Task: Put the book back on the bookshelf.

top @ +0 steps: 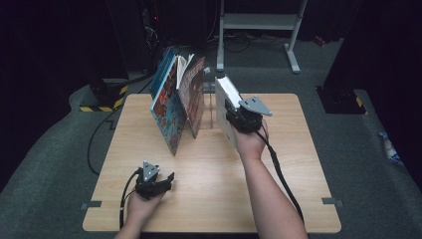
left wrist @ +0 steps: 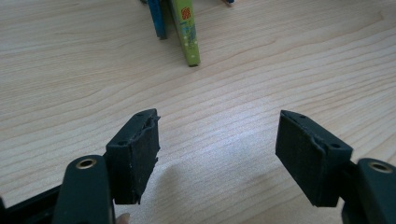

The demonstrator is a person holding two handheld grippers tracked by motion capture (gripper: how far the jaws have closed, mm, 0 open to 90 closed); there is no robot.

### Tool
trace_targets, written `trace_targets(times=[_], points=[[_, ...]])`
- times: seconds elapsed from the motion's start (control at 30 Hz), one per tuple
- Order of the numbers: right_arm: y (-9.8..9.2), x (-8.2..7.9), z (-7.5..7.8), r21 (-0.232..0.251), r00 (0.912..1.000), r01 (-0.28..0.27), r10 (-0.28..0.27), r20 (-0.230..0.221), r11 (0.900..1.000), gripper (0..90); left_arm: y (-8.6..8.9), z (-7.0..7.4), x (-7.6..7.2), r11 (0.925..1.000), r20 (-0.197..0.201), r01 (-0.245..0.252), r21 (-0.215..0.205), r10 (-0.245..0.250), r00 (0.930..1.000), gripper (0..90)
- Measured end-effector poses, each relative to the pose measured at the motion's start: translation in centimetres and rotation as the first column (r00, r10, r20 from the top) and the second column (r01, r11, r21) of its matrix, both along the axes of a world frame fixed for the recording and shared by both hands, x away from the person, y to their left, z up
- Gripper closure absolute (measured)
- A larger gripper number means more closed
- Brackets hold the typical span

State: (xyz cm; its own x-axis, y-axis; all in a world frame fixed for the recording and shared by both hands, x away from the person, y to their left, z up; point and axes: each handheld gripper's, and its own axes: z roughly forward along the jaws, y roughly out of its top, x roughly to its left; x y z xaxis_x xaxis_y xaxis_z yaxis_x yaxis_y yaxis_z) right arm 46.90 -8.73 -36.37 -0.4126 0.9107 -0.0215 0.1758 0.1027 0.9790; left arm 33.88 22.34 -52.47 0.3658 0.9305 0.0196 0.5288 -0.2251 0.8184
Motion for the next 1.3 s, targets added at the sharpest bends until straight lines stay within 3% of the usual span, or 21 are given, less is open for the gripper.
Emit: trace_targets(times=[0.3,0.83,1.3], points=[[1.0,2.2,-0.5,-0.004,0.9996,0.023,-0.023,-0.014,1.000,53.7,0.0,0.0,0.0,1.0000,0.002,0.001,-0.002,-0.001,1.0000,30.5],[2.0,5.4,-3.0,-0.016,0.9973,0.061,-0.061,-0.040,0.998,53.6,0.1,0.0,0.0,1.0000,0.000,0.006,-0.008,-0.006,1.0000,30.6],[2.5,5.7,-4.0,-0.012,0.9974,0.060,-0.061,-0.038,0.998,53.5,0.1,0.0,0.0,0.9999,-0.001,0.005,-0.009,-0.005,1.0000,30.7]])
